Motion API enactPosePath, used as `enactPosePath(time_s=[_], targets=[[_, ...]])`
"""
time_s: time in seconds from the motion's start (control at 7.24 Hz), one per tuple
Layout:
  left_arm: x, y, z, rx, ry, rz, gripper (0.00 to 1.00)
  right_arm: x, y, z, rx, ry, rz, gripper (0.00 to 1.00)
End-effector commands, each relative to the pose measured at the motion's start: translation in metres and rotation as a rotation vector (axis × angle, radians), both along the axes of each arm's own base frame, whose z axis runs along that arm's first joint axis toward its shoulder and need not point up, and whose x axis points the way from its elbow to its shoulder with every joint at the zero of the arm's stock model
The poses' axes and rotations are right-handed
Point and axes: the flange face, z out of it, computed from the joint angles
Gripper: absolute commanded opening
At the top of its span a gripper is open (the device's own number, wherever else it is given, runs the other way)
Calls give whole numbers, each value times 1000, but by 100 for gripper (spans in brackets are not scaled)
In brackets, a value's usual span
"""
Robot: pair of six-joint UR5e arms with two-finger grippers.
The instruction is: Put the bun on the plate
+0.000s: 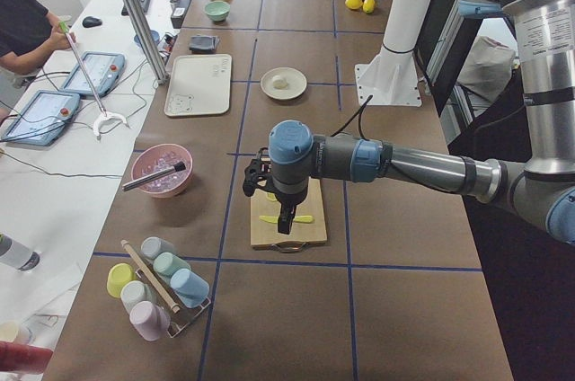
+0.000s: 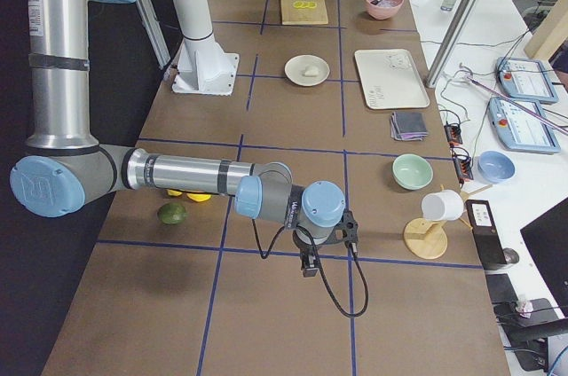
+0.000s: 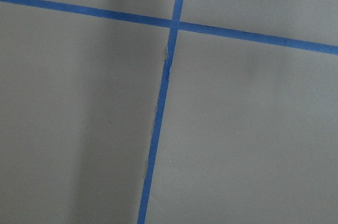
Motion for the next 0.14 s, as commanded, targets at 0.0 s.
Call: enactPosePath(time_s=[0.0], targets=[[1, -3, -12, 22, 1, 1, 100, 0, 3, 1, 0, -3, -3, 100]])
